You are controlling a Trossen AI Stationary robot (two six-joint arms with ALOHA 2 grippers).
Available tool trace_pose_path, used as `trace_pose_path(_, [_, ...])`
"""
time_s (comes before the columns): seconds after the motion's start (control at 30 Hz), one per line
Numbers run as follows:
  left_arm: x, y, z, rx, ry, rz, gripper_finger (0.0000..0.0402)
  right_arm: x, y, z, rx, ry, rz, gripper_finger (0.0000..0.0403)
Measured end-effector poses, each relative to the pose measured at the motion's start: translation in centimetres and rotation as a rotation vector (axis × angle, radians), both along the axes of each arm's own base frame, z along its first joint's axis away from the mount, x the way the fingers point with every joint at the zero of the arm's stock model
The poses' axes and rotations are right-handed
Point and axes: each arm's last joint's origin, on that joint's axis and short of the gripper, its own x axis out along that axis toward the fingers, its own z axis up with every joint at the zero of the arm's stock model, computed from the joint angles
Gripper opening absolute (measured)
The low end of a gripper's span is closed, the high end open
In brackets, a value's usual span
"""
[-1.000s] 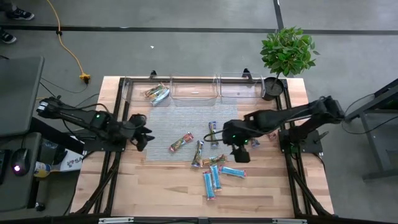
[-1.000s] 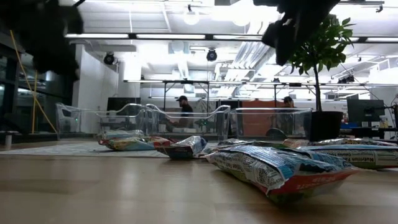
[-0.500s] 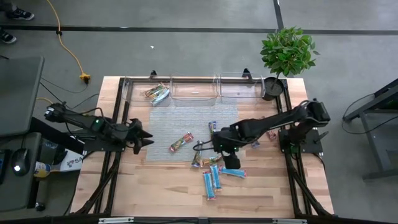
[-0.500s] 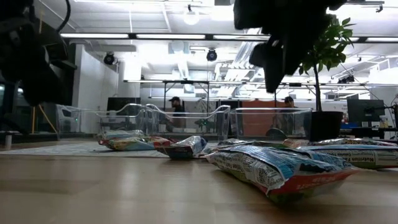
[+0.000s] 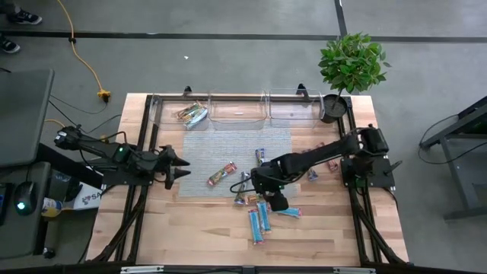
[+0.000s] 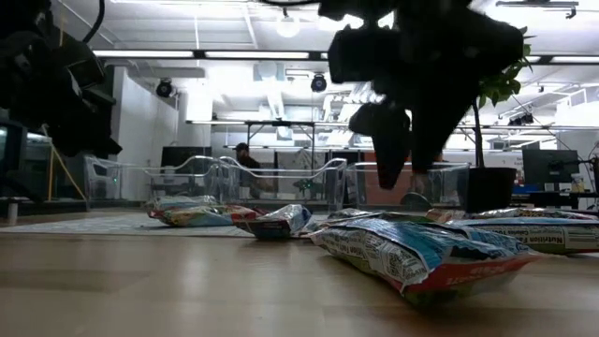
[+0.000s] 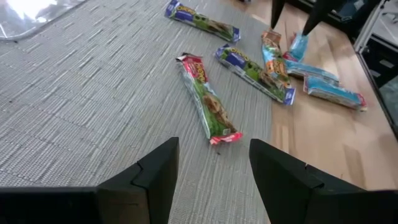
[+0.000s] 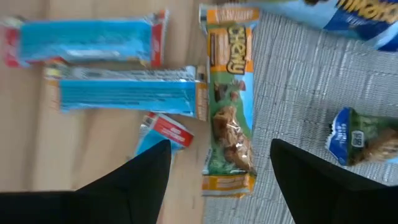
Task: Pick and place Granola Bars by type
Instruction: Put the yellow granola bar into the left transparent bin
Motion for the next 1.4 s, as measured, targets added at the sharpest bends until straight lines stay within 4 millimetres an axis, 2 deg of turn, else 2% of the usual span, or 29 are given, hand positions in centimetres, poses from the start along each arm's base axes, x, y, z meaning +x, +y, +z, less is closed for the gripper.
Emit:
trace_pose_path(0.43, [-0.1, 0.3, 0.0, 0.049, -0.001, 0.086, 0.0193, 1.1, 0.1, -3.1, -0.061, 0.023, 0.004, 0.0255])
trace_pose_path(0.67, [-0.1, 0.3, 0.0, 0.052, -0.001, 0.092, 0.0193, 1.2, -0.1, -3.4, -0.106, 0.002, -0.040, 0.0254])
trace_pose_path(0.97, [-0.1, 0.3, -0.1, 0.052, 0.004, 0.095, 0.0193, 0.2, 0.9, -4.6, -0.083, 0.021, -0.069, 0.0254])
trace_pose_path(1.23, [-0.1, 0.3, -0.1, 0.054, 0.007, 0.095, 0.0193, 0.0, 1.5, -4.9, -0.095, 0.002, -0.089, 0.0254])
trace_pose_path(1.4, [-0.1, 0.4, -0.1, 0.058, 0.008, 0.102, 0.0193, 0.0, 1.4, -4.9, -0.098, 0.004, -0.096, 0.0236])
